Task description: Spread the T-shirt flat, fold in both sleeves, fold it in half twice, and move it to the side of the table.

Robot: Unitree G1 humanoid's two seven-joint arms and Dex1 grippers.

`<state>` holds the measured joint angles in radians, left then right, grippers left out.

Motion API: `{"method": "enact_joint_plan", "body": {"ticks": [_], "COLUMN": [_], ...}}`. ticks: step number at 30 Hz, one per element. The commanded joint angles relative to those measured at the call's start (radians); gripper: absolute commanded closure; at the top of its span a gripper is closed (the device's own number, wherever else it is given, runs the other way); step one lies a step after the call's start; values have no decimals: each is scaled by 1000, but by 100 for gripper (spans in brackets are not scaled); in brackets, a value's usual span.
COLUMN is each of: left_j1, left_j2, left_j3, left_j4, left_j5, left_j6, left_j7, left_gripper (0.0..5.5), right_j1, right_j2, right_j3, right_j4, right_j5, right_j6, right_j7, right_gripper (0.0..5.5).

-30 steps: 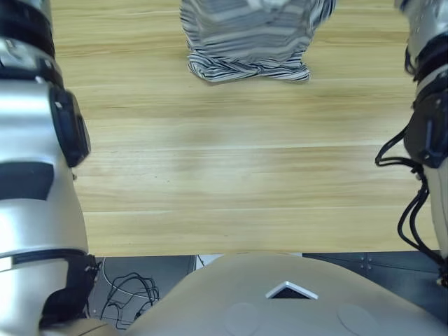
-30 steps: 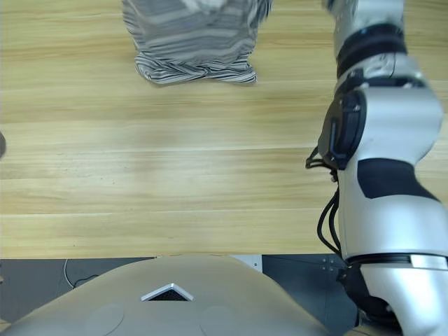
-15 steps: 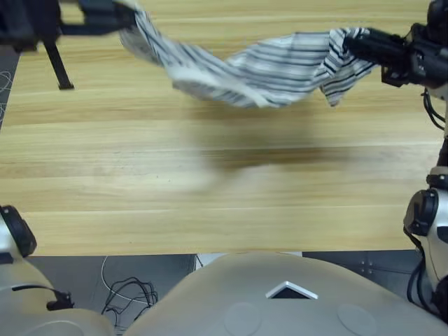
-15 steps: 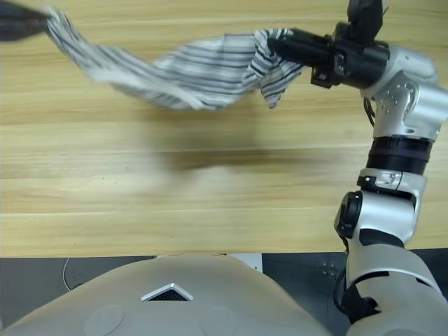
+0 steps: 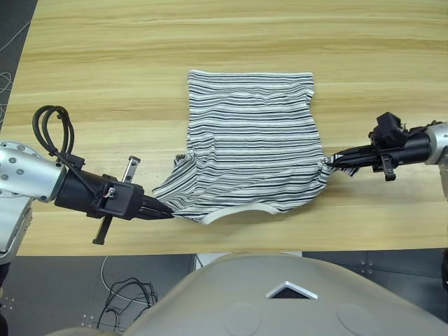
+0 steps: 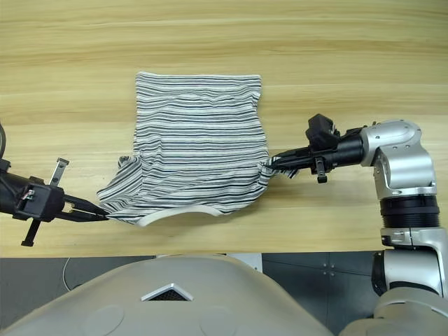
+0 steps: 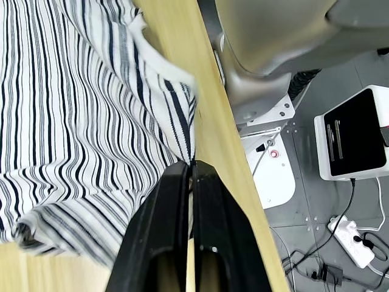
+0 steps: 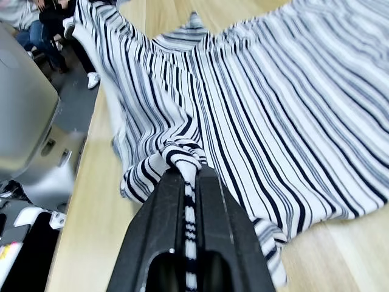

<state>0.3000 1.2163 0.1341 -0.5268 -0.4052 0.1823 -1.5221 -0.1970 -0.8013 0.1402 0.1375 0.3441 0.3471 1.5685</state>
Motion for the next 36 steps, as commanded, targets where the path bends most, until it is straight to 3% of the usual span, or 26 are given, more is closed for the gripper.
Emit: {"method": "enact_joint_plan", "body": {"ticks": [1,11,17,21,25,27,30,36], "left_j1": [-1,74,212,269,267,263,245,223], "left_j2": [-32,-33,26,24,5,-6,-29,-47], "left_j3": [-55,-70,50,131,113,93,36,-24], "left_j4": [17,42,-13,-88,-119,-118,-112,-80], "left_j5": [108,226,146,71,39,45,62,99], "left_j6": [-38,-85,-122,-121,-124,-136,-149,-188], "left_j7": [85,156,16,-46,-45,-33,-8,6], "left_gripper": [540,420,420,420,420,420,420,420], "right_j1": [39,-5,-31,-101,-172,-209,-298,-394], "right_j2": [13,50,-113,-258,-272,-177,116,439], "right_j3": [54,69,49,126,188,177,190,283], "right_j4": [-22,-21,-66,-117,-130,-100,91,533], "right_j5": [-60,-81,-49,29,74,71,-75,-315], "right_j6": [-42,-65,-136,-119,-108,-119,-267,-542], "right_j7": [-52,-131,23,46,46,12,-288,-528], "right_gripper": [514,348,344,344,344,344,344,344]}}
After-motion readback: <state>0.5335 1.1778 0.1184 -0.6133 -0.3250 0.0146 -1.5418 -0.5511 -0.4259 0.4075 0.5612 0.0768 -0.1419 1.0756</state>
